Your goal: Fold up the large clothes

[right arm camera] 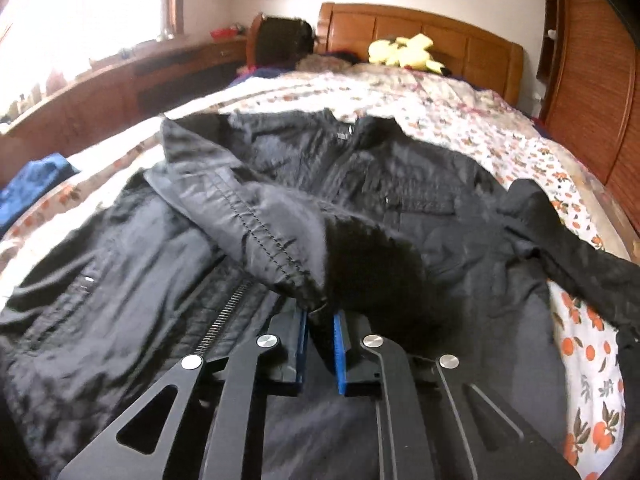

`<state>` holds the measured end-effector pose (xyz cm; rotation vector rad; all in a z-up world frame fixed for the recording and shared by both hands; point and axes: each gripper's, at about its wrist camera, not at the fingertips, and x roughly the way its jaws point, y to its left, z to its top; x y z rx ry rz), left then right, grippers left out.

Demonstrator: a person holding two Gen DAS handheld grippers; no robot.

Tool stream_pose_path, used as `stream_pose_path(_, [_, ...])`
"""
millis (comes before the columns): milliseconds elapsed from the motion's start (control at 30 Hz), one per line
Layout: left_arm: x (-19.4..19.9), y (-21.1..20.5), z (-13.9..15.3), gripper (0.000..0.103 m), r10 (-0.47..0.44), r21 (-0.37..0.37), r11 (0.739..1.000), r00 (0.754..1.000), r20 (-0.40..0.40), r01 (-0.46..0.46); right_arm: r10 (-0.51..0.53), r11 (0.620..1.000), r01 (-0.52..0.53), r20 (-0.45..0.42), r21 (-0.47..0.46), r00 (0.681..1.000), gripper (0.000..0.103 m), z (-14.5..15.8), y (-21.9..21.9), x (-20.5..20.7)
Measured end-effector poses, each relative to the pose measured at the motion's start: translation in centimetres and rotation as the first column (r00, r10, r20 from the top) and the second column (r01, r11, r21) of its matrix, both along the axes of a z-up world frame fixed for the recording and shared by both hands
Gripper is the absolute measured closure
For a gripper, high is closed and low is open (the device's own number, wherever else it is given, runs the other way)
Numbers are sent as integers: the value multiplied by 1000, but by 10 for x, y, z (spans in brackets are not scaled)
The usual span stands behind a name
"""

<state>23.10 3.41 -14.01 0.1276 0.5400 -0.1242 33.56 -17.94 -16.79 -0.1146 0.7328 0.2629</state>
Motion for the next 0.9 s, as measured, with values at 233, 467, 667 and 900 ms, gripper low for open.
stream_pose_path(233, [0,2,1,2,-2,-7,1000,1000,5,2,76,995,-80,67,67,995,95,40,-5,-42])
stream_pose_path(467, [3,-4,3,2,-11,-10,1000,1000,11,11,151,979,-158,68,127,986,96,56,-6,-71])
stream_pose_path(667, [8,-15,4,2,-24,-10,1000,1000,15,24,209,946,-218,62,240,976,96,65,-13,-88])
stream_pose_path(900, [16,-36,-1,2,-44,-7,999,999,7,44,113,971,-123,56,206,992,93,57,-35,-80])
